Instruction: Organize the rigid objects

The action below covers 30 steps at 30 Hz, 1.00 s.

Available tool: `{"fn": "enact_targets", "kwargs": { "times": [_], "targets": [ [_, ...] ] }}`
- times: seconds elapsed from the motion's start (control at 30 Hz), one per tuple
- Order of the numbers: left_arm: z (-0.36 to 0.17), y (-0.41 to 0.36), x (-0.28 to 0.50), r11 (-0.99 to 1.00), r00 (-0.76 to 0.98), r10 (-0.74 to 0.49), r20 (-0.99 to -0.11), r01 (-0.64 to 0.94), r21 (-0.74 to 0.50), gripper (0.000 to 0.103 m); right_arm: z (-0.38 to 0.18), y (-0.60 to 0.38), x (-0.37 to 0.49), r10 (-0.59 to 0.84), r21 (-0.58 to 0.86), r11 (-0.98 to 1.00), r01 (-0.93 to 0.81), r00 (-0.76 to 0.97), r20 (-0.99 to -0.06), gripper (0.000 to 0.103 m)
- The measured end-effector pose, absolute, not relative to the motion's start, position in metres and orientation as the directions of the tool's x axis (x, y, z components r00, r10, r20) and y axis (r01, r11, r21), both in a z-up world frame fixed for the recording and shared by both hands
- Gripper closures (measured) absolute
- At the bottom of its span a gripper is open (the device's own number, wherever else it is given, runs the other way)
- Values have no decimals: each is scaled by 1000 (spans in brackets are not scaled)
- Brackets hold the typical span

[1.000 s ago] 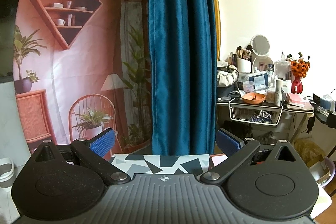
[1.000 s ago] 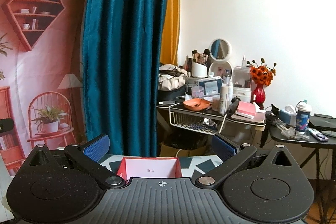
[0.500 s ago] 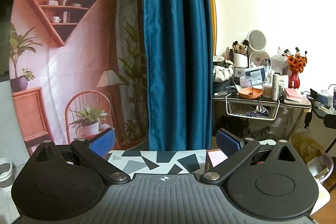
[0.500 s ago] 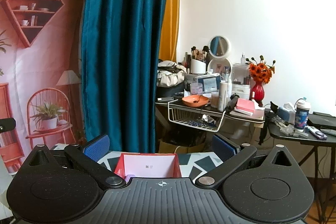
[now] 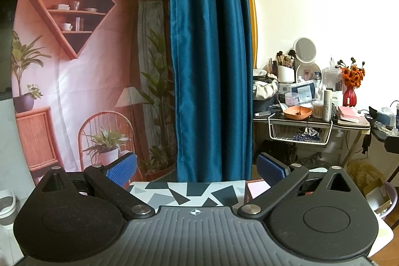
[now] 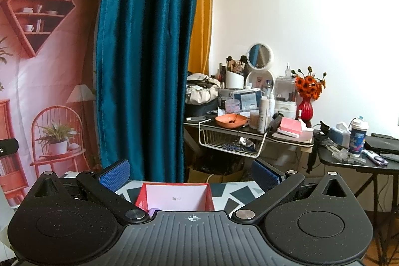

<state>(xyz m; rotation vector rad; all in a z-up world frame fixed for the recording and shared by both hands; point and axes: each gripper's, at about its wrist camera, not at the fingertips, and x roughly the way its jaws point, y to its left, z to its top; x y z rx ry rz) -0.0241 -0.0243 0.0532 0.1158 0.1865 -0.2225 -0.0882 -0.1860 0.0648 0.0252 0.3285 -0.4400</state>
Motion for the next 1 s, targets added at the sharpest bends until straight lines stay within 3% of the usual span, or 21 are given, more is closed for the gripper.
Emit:
{"fn": "enact_targets", "kwargs": {
  "times": [1.0],
  "targets": [
    [51,-24,-25,966,957,-221,-189,241,94,0,64,-186,-90,-411,-49,907,419,853,-320,0]
  ]
}}
